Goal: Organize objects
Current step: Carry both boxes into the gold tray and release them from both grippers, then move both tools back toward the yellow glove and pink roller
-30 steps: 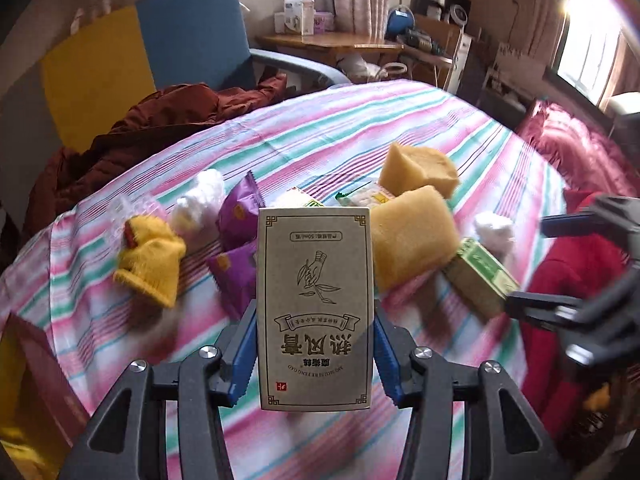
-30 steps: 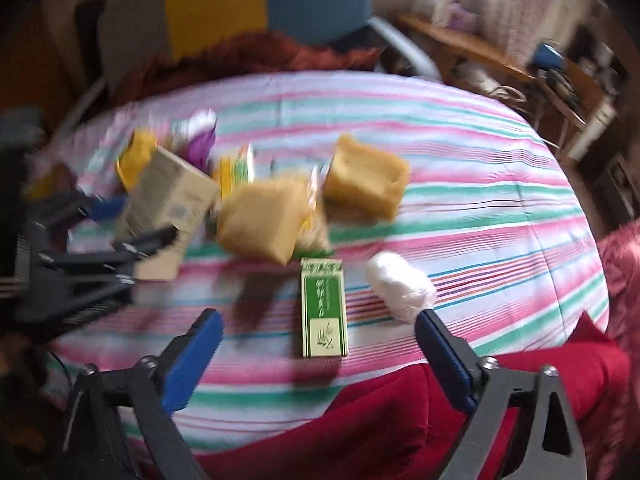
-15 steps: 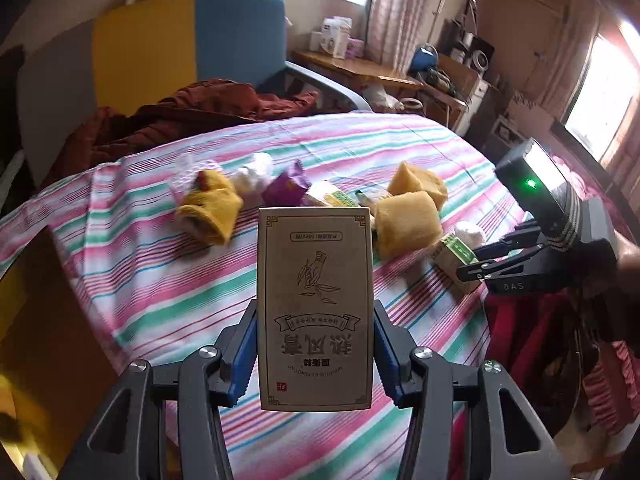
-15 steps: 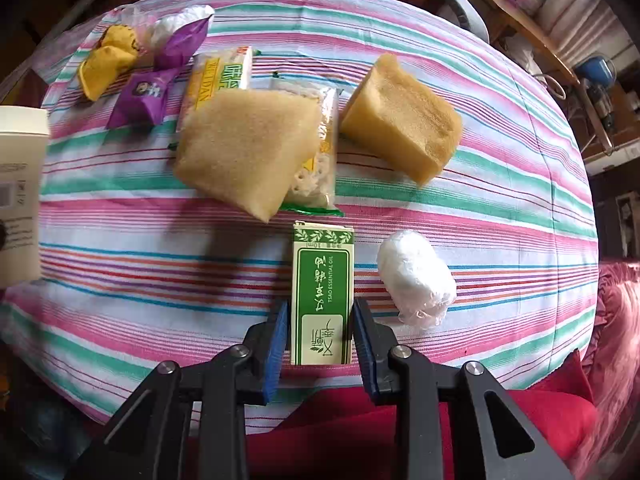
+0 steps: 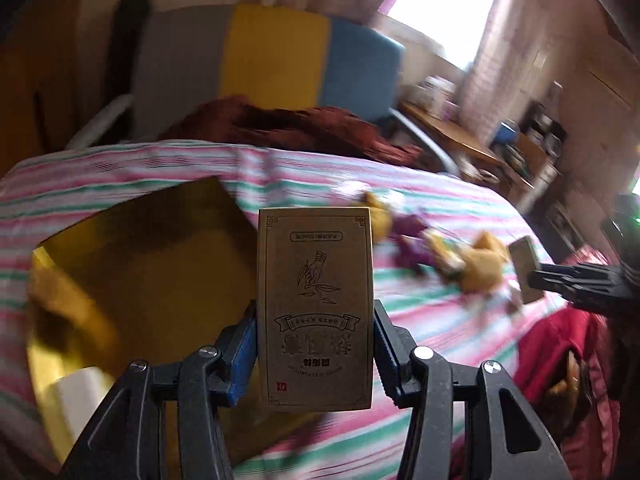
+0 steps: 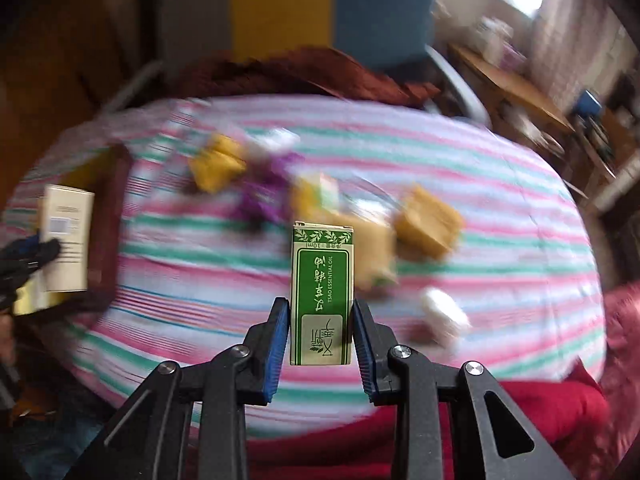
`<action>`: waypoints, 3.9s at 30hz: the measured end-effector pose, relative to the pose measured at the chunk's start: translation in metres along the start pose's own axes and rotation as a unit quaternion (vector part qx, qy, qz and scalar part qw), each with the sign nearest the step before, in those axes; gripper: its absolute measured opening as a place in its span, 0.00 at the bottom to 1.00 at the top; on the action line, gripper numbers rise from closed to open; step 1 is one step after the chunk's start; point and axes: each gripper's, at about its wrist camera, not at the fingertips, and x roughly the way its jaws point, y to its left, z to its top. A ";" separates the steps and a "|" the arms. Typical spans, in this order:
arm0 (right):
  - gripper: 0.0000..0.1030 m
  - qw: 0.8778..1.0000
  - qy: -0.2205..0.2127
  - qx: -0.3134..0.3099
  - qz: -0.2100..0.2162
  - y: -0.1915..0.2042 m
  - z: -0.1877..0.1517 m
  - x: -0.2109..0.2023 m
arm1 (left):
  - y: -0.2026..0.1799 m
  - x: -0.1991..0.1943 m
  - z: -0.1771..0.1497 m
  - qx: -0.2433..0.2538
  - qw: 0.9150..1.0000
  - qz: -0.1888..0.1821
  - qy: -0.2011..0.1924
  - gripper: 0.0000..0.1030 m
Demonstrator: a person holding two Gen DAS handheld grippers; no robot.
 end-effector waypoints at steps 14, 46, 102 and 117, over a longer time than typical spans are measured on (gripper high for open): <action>0.31 0.974 -0.009 -0.137 0.181 0.231 0.036 0.040 | 0.135 -0.014 0.000 -0.094 0.992 0.088 0.003 0.50; 1.00 0.965 -0.137 -0.194 0.110 0.318 -0.021 0.034 | 0.144 -0.065 -0.073 -0.137 0.966 0.216 -0.037 0.54; 1.00 0.988 -0.141 -0.020 -0.060 0.064 0.035 0.049 | 0.019 -0.028 -0.019 0.032 0.994 0.103 -0.010 0.68; 1.00 0.979 -0.162 0.117 -0.042 -0.037 0.046 0.063 | -0.073 0.074 0.054 0.085 0.995 0.028 0.049 0.66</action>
